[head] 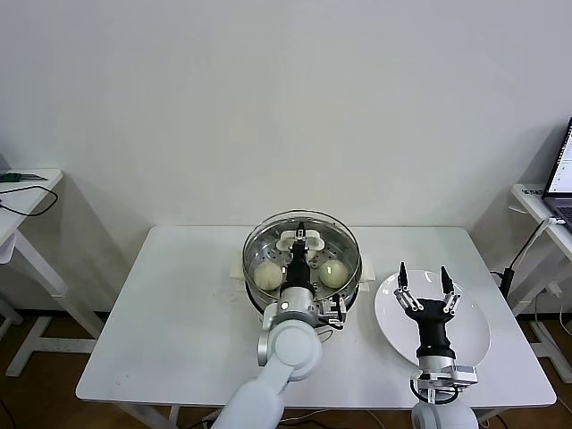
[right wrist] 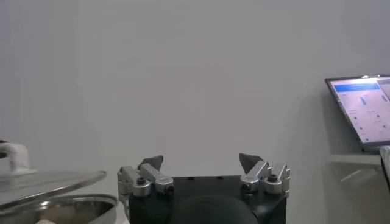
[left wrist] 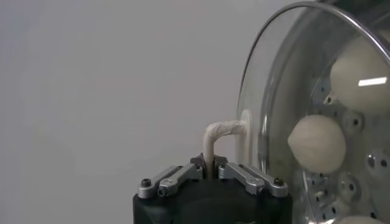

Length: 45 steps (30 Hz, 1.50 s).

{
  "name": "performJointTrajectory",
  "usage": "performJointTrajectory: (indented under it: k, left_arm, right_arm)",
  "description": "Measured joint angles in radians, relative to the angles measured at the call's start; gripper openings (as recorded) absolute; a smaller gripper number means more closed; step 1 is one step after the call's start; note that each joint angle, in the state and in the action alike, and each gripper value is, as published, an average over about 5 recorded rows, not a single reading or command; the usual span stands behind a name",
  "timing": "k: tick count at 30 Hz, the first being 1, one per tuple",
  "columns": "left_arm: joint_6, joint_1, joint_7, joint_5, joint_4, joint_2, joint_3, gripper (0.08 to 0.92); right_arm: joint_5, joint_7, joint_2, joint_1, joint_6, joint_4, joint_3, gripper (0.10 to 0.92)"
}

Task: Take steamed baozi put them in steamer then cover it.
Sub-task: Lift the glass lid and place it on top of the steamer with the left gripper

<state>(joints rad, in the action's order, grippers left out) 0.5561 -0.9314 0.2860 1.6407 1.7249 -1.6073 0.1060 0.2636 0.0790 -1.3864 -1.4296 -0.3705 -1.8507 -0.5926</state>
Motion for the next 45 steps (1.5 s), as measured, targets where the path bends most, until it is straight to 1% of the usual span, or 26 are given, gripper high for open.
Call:
performJointTrajectory:
  k: [13,45]
  left_arm:
    - [-0.008,-0.009,-0.018,0.035,-0.040,-0.002,-0.013,0.187]
    - [-0.010,-0.022,-0.024,0.061,-0.026,-0.002,0.004,0.187]
  right_arm:
    - [-0.011,0.000,0.000,0.000,-0.001,0.002,0.009,0.823]
    - [-0.035,-0.002,-0.004,0.012,-0.003,0.029,0.038,0.823]
